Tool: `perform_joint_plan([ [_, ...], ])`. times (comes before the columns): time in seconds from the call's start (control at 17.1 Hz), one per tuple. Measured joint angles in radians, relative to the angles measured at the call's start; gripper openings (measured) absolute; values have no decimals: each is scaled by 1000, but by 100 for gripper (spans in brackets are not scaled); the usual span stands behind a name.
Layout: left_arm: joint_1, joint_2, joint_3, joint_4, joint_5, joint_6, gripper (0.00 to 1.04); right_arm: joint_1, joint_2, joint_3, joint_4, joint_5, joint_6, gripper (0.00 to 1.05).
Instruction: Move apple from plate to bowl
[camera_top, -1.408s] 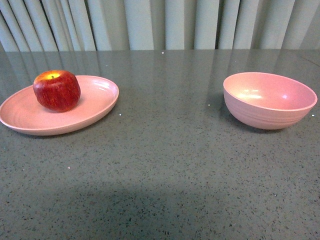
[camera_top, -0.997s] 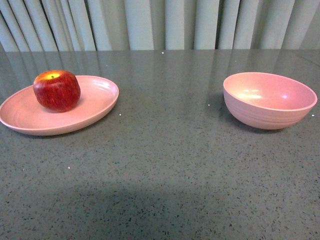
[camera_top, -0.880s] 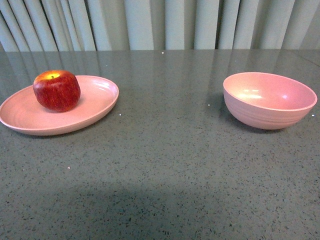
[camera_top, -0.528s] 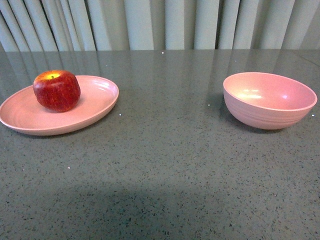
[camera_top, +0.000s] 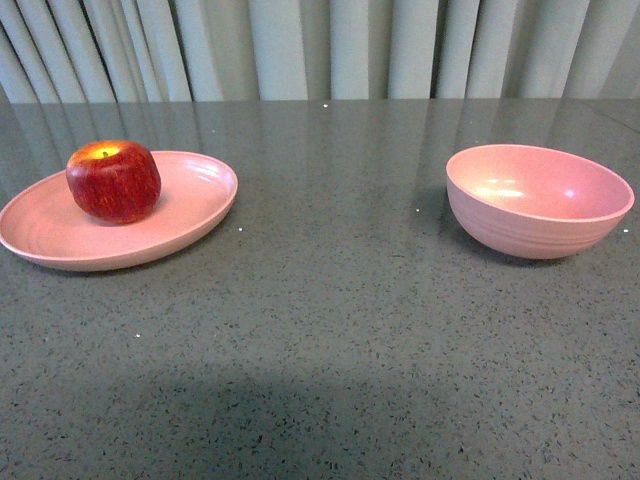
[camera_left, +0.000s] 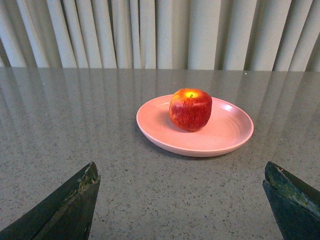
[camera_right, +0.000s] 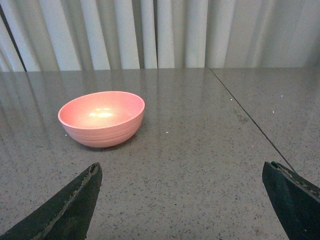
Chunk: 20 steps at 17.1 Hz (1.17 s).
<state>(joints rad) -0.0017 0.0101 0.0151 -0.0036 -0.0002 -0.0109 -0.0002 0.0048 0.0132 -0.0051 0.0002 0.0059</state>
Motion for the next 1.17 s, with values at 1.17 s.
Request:
perform_joint_plan([
  [1.17,0,0,0,0,0,0,98,71,1542,1025,127,13,-34,98],
])
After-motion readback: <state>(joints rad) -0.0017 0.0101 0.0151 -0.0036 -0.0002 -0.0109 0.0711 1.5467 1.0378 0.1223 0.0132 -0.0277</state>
